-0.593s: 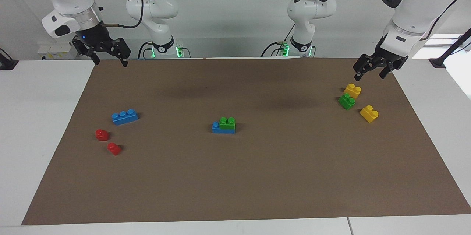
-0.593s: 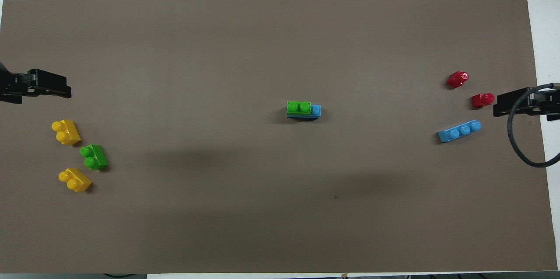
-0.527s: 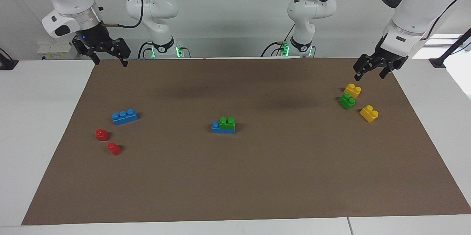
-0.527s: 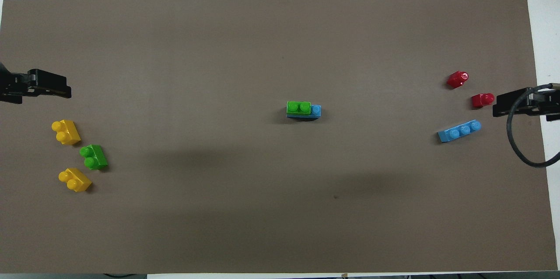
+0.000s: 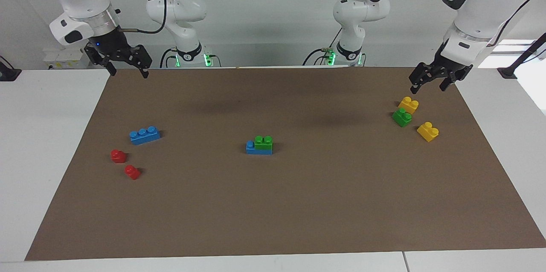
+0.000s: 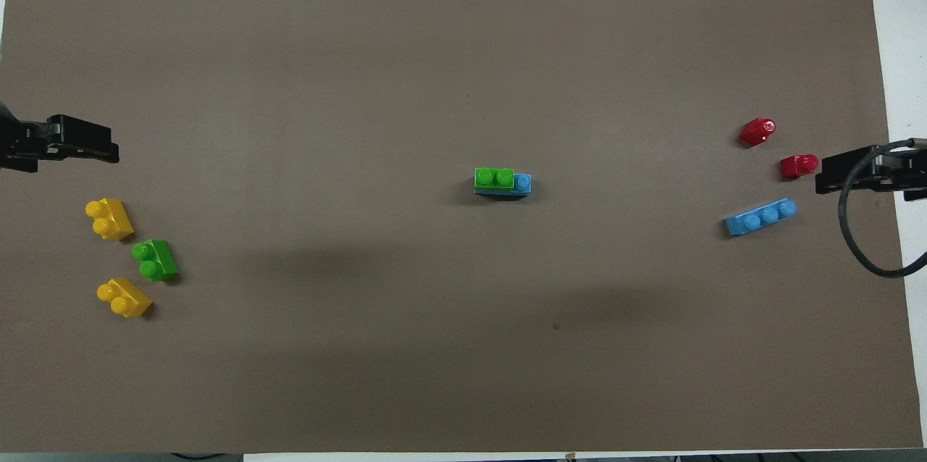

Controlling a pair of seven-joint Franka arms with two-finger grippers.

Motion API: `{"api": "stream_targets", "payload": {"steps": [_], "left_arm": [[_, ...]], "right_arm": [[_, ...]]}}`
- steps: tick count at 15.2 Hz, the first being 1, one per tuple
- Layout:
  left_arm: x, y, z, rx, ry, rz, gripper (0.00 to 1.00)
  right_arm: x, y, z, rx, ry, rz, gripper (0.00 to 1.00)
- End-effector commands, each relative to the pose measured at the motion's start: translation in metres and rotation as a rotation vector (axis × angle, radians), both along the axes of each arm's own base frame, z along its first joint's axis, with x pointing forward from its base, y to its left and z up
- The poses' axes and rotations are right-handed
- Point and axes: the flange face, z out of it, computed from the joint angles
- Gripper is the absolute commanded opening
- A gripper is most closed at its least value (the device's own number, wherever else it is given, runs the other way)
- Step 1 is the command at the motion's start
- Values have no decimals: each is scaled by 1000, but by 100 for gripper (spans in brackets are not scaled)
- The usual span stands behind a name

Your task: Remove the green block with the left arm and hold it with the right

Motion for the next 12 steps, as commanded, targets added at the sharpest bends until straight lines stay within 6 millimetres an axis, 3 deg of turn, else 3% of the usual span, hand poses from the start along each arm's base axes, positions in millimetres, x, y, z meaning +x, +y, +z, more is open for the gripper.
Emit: {"api": "stream_targets", "payload": {"steps": [1, 9, 12], "left_arm": [[-9, -1, 2, -5, -1, -2, 100], [-14, -1, 0, -4, 26, 8, 100], [-26, -4, -15, -1, 52, 132, 100]], "right_arm": [[-5, -1, 1, 0, -17, 14, 100], [-4, 6, 1, 2, -18, 23, 100], [-4, 6, 2, 2, -20, 22, 100]]}}
